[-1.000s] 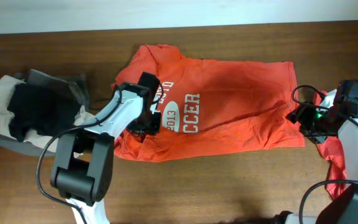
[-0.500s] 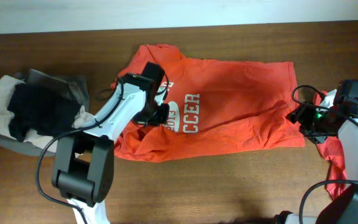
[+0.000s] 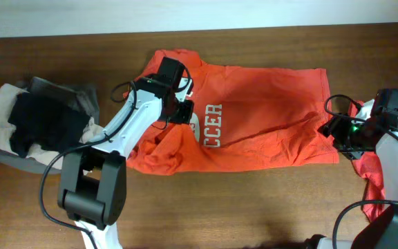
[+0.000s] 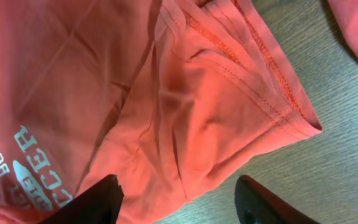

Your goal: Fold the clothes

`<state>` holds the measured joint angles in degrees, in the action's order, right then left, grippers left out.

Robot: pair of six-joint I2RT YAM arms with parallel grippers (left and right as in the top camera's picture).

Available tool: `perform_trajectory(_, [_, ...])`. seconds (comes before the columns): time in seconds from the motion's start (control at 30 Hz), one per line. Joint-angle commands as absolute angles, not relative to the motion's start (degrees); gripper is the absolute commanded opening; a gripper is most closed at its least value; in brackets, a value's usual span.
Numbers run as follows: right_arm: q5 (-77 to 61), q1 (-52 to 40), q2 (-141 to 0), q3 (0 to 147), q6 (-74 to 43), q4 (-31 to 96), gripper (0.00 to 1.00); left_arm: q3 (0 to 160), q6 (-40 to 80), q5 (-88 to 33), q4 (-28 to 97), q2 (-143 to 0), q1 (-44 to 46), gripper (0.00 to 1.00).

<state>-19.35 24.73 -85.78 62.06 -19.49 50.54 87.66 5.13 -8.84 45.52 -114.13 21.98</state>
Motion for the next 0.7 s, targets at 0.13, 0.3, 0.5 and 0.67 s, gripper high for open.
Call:
perform_trajectory(0.13, [-18.7,24.8,-85.1,63.1,-19.3,50.4,0.63,88.6,-0.5,-9.6,43.4,-113.8,22.4,0.14])
perform_trajectory(0.3, [-18.6,24.8,-85.1,63.1,-19.3,50.6,0.63,88.8,-0.5,-2.9,46.7,-113.8,22.2,0.58])
perform_trajectory(0.5, [-18.6,24.8,-85.1,63.1,-19.3,50.8,0.64,89.0,2.1,-0.9,59.9,-113.8,20.2,0.59])
perform_trajectory(0.67, [-18.6,24.8,-85.1,63.1,-19.3,50.8,0.64,89.0,8.2,2.3,66.7,-113.8,17.3,0.57])
